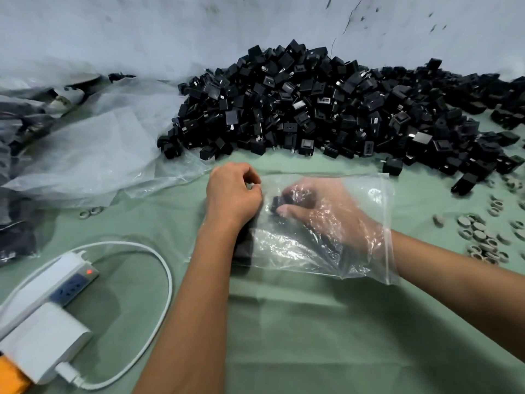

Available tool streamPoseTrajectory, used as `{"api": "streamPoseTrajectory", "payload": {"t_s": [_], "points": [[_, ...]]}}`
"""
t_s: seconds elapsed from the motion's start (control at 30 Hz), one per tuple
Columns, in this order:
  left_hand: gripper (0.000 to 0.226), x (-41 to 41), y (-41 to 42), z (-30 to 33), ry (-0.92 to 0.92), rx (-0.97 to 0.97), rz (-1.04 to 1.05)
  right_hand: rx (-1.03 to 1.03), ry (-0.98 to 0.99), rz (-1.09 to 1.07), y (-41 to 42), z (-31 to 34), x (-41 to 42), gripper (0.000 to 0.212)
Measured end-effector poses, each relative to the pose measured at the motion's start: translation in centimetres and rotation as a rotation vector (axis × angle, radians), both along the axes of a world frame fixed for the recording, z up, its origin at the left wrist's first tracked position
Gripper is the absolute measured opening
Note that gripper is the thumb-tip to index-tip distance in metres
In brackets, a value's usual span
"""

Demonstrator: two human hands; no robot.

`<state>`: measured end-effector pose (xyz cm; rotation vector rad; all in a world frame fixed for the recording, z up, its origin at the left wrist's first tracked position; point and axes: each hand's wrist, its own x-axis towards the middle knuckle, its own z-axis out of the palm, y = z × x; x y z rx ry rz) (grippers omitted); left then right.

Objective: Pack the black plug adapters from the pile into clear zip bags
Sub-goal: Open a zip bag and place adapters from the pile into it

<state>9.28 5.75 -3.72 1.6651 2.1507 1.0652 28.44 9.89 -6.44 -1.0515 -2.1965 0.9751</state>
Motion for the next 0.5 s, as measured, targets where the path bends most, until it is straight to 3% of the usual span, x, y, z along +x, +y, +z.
{"api": "streamPoseTrajectory", "payload": {"t_s": [0.13,0.23,0.3,0.37,0.43,0.5], "points": [[0.011,0.0,0.0,0.0,-0.001,-0.005,-0.005,0.259,-0.156,0.030,0.5,-0.2,0.9,0.039],[0.013,0.0,0.1,0.0,-0.003,-0.007,-0.006,0.528,-0.153,0.078,-0.3,-1.0,0.8,0.030],[0.013,-0.1,0.1,0.0,-0.007,-0.011,-0.002,0.693,-0.239,0.011,-0.8,-1.2,0.4,0.036],[0.013,-0.2,0.2,-0.1,-0.014,-0.018,0.001,0.686,-0.369,0.083,-1.0,-0.3,0.8,0.025],[0.013,-0.2,0.2,-0.1,-0.023,-0.022,0.005,0.680,-0.416,0.210,-0.9,1.0,1.1,0.041],[0.015,-0.1,0.1,-0.1,-0.035,-0.023,0.009,0.700,-0.367,0.236,-1.0,1.4,1.5,0.031]]}}
